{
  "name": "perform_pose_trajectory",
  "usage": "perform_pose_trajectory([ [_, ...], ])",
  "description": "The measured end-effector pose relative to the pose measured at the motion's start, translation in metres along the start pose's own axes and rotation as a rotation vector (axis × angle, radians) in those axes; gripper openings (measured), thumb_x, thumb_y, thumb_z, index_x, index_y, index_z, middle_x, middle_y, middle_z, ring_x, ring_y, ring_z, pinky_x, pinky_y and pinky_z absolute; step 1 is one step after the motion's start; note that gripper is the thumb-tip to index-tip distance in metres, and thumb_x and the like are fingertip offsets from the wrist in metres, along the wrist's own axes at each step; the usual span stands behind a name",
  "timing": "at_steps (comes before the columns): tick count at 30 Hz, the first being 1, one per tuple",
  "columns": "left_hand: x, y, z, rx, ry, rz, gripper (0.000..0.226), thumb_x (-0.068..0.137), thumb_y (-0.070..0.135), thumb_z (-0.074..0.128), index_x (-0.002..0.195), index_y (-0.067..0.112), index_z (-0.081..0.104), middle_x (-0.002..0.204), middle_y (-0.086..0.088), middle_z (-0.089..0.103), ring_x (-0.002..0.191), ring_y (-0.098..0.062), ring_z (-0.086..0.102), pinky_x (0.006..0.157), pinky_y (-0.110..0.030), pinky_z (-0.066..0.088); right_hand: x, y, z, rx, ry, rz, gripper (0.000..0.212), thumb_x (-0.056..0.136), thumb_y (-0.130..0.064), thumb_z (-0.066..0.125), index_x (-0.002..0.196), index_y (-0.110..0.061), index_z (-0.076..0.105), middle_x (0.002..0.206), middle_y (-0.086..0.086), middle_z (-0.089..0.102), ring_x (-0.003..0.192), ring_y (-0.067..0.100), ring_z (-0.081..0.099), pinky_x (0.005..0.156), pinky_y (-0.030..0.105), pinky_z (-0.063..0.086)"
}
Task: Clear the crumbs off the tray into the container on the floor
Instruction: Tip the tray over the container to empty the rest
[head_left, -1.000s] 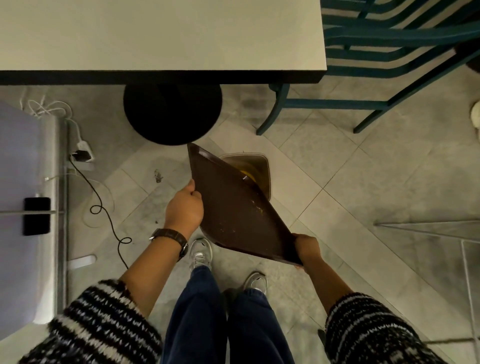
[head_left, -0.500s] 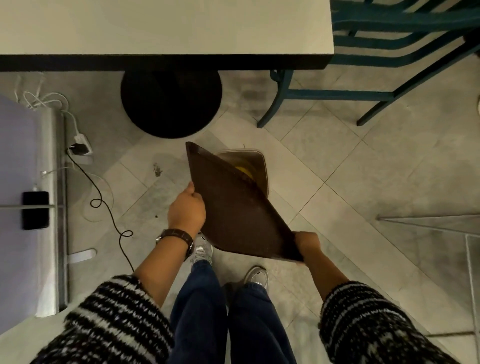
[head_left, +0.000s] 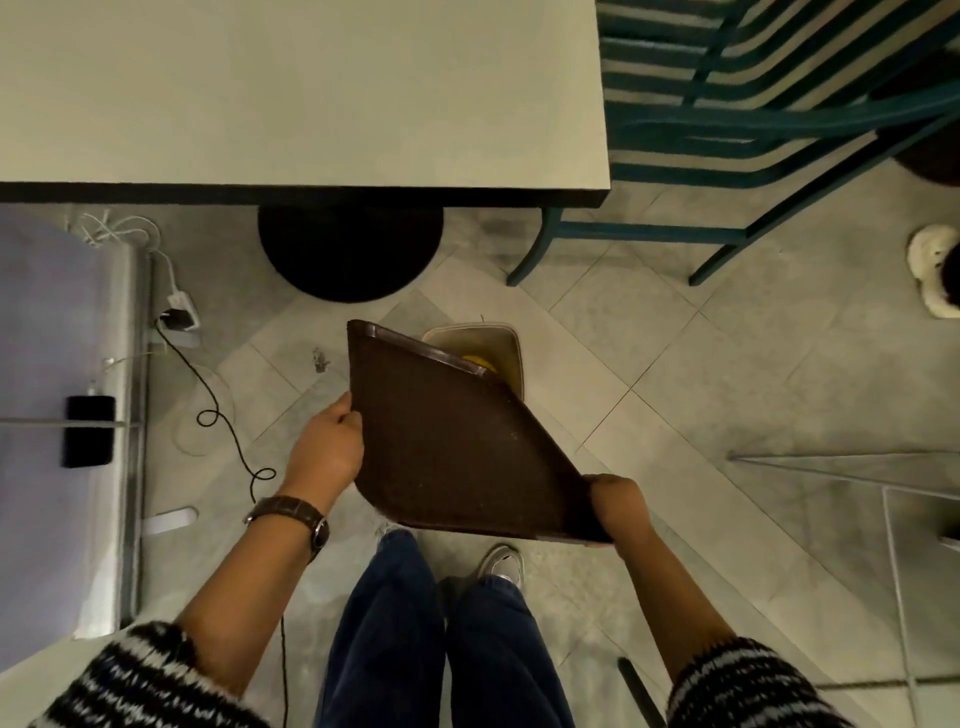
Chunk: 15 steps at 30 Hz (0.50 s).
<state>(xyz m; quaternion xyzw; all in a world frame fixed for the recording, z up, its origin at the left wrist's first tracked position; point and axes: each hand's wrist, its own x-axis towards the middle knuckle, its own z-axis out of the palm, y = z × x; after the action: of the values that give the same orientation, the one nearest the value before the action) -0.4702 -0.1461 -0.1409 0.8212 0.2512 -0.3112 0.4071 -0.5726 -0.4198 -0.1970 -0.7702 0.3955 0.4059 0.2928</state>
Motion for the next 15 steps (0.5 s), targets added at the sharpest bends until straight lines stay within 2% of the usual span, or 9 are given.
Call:
perform_pose_trajectory([
  [3,-0.049,-0.001,-0.033,0.025,-0.051,-0.043,0.048,0.095,0.029,0.045,0.141,0.018,0.036,0.142,-0.012,0.045,0.126,-0.032,0.046,0.109,-0.045,0.035,-0.049,0.006,-0.024,-0.02,0.018,-0.049,0.029,0.094,-0.017,0.042,0.108,-0.004,0.064,0.114,0.011,0.063,0.097,0.025,0.06,0.085,0.03,0.047],
  [5,-0.092,-0.005,-0.053,0.057,-0.079,-0.025,0.048,0.093,0.031,0.051,0.138,0.019,0.042,0.134,-0.012,0.054,0.118,-0.03,0.054,0.102,-0.041,0.042,-0.086,0.013,-0.039,0.078,0.024,-0.067,0.022,0.092,-0.015,0.043,0.097,-0.004,0.062,0.107,0.013,0.062,0.094,0.026,0.059,0.081,0.033,0.046],
  [7,-0.138,-0.009,-0.069,0.088,-0.059,0.044,0.04,0.093,0.027,0.05,0.133,0.022,0.048,0.124,-0.009,0.061,0.109,-0.027,0.059,0.092,-0.034,0.045,-0.12,0.019,-0.053,0.175,0.023,-0.095,0.018,0.092,-0.019,0.045,0.094,-0.008,0.06,0.104,0.012,0.063,0.092,0.026,0.058,0.077,0.034,0.045],
  [10,-0.191,-0.011,-0.087,0.018,0.02,0.126,0.037,0.093,0.019,0.049,0.129,0.024,0.052,0.116,-0.006,0.065,0.105,-0.026,0.061,0.093,-0.035,0.048,-0.17,0.022,-0.074,0.239,0.035,-0.169,0.028,0.095,-0.031,0.045,0.098,-0.006,0.058,0.099,0.012,0.062,0.087,0.024,0.056,0.074,0.033,0.039],
  [15,-0.258,-0.02,-0.107,-0.152,0.081,0.172,0.036,0.093,0.011,0.049,0.127,0.023,0.055,0.103,0.001,0.064,0.093,-0.018,0.062,0.086,-0.029,0.048,-0.236,0.028,-0.09,0.294,0.086,-0.282,0.038,0.096,-0.04,0.043,0.086,-0.005,0.055,0.086,0.011,0.059,0.078,0.023,0.055,0.069,0.035,0.04],
])
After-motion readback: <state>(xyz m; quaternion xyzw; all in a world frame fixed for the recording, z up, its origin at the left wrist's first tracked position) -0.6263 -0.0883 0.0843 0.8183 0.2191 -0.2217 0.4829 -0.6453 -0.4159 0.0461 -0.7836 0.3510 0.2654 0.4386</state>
